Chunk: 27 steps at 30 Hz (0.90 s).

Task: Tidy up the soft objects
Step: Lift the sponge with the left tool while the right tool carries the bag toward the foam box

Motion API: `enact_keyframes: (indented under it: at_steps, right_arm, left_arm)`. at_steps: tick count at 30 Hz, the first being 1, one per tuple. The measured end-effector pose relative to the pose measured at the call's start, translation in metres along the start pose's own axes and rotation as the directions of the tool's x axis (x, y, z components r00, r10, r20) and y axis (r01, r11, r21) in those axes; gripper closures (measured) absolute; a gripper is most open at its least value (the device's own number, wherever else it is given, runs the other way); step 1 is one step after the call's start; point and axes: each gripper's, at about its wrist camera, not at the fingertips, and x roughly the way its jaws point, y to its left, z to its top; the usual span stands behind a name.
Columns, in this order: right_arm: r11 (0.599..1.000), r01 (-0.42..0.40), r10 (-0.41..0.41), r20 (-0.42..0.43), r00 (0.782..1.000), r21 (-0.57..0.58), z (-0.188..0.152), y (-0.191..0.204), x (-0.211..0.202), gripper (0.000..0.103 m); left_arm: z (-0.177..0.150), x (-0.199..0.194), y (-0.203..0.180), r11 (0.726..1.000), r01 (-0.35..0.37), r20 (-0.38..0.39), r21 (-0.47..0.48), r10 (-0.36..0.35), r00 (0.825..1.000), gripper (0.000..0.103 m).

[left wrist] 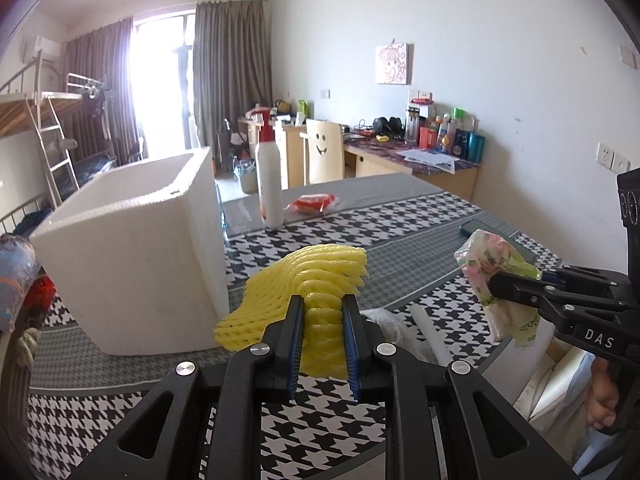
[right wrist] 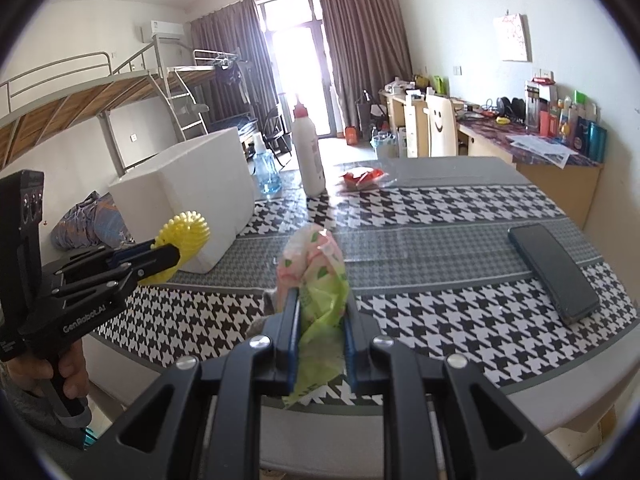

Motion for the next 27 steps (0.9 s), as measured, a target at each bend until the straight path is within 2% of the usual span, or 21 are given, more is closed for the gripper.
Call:
enact_keyframes:
  at_steps: [27]
  right_arm:
    - [0.999, -0.007, 0.012, 0.109, 0.994, -0.052, 0.025, 0.015, -0.016, 0.081]
  left_arm:
    - [0.022, -0.025, -0.003, 0.999, -0.001, 0.109, 0.054, -0.005, 0.994, 0.083]
